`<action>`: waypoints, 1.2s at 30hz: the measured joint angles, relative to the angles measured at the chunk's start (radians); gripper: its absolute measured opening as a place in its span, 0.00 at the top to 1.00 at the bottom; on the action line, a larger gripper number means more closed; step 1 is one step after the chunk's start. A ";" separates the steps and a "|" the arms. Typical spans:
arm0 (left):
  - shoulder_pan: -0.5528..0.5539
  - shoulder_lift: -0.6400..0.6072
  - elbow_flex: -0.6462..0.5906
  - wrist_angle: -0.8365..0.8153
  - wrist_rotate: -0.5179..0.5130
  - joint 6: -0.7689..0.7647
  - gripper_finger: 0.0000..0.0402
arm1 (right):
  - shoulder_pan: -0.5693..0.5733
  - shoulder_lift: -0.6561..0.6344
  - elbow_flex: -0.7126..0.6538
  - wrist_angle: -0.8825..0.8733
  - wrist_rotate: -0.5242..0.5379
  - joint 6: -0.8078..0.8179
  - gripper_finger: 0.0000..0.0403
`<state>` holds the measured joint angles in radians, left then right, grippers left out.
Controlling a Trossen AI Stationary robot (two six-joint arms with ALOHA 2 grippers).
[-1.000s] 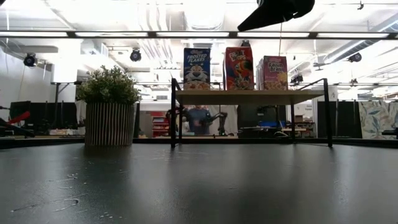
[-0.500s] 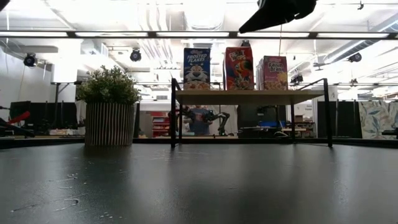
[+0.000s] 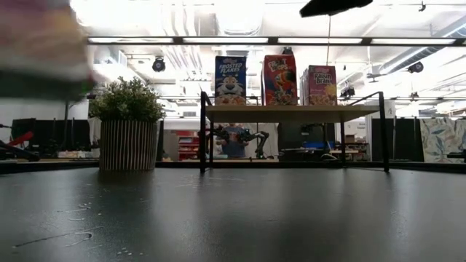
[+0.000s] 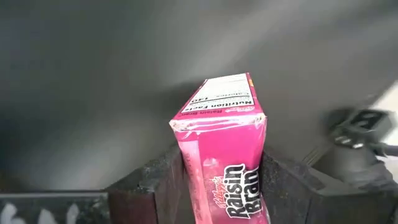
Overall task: Stack cereal on shelf
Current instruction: Put the purple cereal box on the shelf and align it with the other purple cereal boxes on the shelf
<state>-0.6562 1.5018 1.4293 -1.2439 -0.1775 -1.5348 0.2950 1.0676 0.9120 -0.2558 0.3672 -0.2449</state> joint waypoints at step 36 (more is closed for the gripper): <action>0.582 0.461 0.904 0.199 -0.052 1.907 0.58 | 0.535 -0.183 -0.202 0.232 0.200 -0.036 0.98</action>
<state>-0.0745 1.9624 2.3329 -1.0452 -0.2296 0.3721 0.8304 0.8845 0.7101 -0.0238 0.5671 -0.2806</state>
